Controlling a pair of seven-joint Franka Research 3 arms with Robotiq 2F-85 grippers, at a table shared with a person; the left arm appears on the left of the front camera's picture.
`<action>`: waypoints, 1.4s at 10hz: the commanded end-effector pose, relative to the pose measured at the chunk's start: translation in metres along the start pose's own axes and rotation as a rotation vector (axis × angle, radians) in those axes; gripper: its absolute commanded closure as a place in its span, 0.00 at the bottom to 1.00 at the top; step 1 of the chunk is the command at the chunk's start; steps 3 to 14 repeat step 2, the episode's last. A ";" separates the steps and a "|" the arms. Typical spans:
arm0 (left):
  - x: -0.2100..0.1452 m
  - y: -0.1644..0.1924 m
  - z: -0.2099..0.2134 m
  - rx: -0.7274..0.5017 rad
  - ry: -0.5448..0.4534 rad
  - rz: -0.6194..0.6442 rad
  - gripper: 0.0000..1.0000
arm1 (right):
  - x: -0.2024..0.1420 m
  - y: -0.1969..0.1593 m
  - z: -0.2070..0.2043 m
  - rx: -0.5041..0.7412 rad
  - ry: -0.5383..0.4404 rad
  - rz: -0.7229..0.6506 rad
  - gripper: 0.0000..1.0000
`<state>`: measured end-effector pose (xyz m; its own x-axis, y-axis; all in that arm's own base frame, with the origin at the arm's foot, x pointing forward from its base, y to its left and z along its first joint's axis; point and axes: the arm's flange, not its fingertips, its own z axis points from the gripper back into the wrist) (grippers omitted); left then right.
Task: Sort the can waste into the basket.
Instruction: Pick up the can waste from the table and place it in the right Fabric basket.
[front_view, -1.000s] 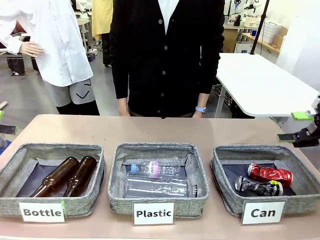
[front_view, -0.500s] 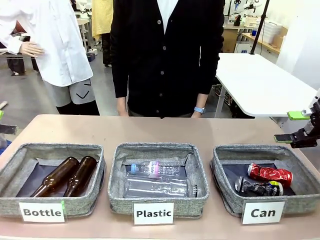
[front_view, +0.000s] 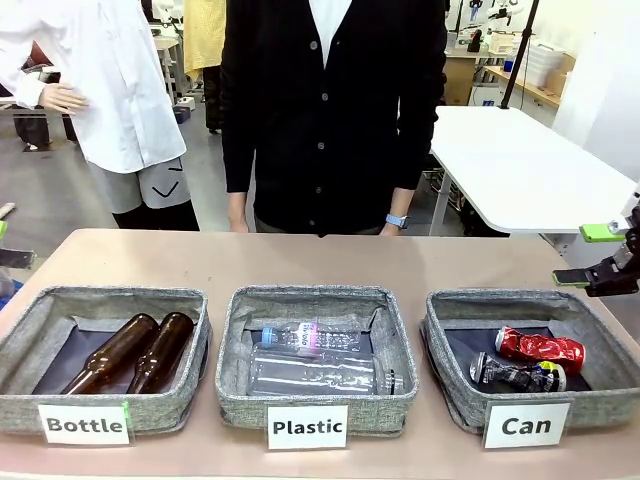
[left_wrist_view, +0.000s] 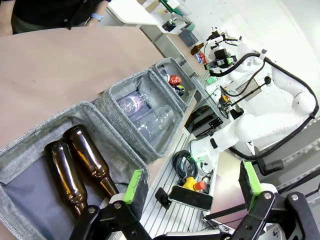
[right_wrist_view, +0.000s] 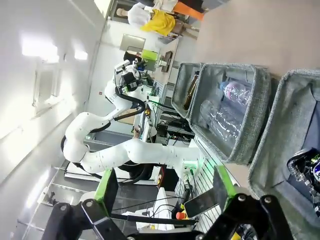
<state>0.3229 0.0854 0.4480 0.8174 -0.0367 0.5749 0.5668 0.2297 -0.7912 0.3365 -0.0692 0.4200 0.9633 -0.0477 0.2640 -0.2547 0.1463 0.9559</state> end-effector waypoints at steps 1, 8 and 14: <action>0.001 -0.002 0.001 -0.002 -0.008 0.002 0.05 | 0.002 0.000 0.003 0.006 0.010 0.021 0.00; 0.001 -0.002 0.001 -0.002 -0.008 0.002 0.05 | 0.002 0.000 0.003 0.006 0.010 0.021 0.00; 0.001 -0.002 0.001 -0.002 -0.008 0.002 0.05 | 0.002 0.000 0.003 0.006 0.010 0.021 0.00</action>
